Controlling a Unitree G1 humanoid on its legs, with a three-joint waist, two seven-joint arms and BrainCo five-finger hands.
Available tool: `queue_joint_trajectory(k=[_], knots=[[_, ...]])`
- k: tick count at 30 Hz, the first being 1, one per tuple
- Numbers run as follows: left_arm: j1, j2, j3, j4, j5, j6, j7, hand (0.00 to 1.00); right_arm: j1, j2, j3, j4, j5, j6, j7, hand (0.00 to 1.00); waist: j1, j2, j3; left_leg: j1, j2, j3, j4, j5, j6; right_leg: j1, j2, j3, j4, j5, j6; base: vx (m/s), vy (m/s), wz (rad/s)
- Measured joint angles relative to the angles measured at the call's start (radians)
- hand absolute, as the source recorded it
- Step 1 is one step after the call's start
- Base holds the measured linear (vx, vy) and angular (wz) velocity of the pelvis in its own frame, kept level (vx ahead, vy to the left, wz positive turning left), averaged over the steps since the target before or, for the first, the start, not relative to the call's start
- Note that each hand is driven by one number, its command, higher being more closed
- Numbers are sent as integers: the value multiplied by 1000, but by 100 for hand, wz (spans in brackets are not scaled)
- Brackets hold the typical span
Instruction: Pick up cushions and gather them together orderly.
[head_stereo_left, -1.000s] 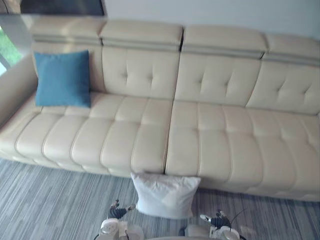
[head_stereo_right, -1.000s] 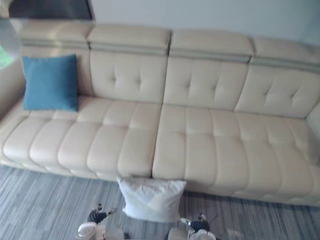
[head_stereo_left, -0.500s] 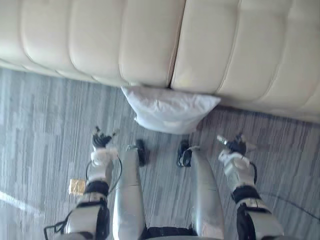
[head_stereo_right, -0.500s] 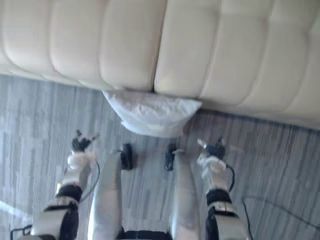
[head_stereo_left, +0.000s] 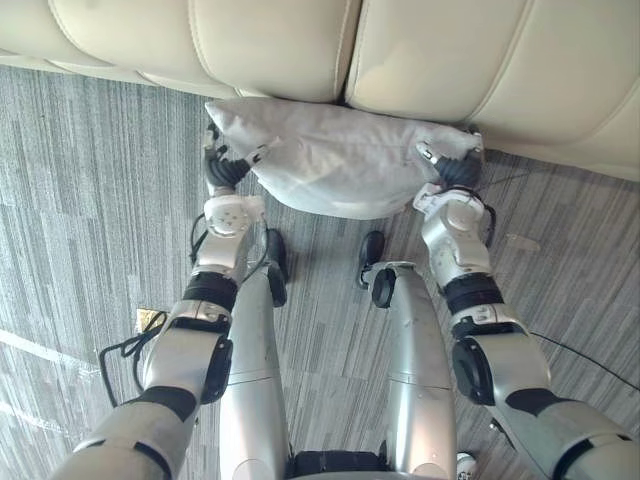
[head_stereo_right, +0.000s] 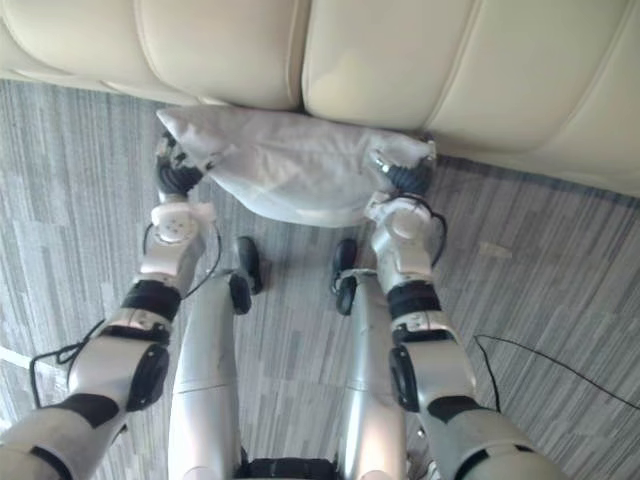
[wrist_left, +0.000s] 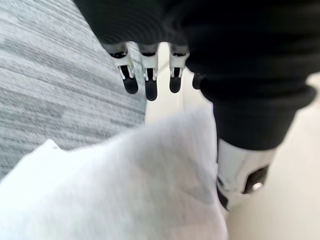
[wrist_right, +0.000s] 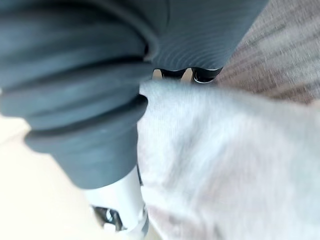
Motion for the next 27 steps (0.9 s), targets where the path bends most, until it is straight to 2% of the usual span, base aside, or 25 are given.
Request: queue_joint_trajectory(k=[8,11,18,22,24,26,27], knots=[[2,8,-41,-15,-4,0,52,100,67,0,58,-21,20,-17,-15,100,-6,1,0,21,-7,-36,-1,14,-10,23,5,-6,2,7,-12,-18,-3,0],[67,2,-66,-78,-3,-1,59,100,166,0,88,-113,19,-30,-17,100,-8,3,-1,89,-7,-36,-23,18,-17,89,8,-6,-17,10,-17,-66,-6,-2],[284,-39,-121,-312,-1,-13,62,100,391,6,116,-379,2,-54,-27,100,-6,12,-7,329,-9,-22,-182,58,-19,322,21,-7,-168,53,-8,-57,-12,-4],[489,-92,-149,-503,19,-18,62,100,602,39,125,-620,-56,-61,-29,100,7,16,-12,561,-11,15,-303,81,-24,536,22,-2,-273,76,-16,77,-5,-8],[575,-118,-182,-570,21,-21,60,100,696,39,132,-705,-87,-66,-29,100,13,22,-49,627,-15,21,-355,88,-23,599,23,-2,-317,79,-11,104,19,-1],[707,-134,-221,-654,27,-22,47,100,832,37,158,-798,-136,-72,-25,100,21,25,-129,709,-26,33,-436,105,-27,668,21,0,-375,83,-7,174,18,0],[734,-134,-229,-669,27,-23,41,100,863,37,163,-819,-148,-72,-25,100,23,24,-141,739,-28,40,-457,110,-27,693,20,-1,-389,84,-6,189,1,0]])
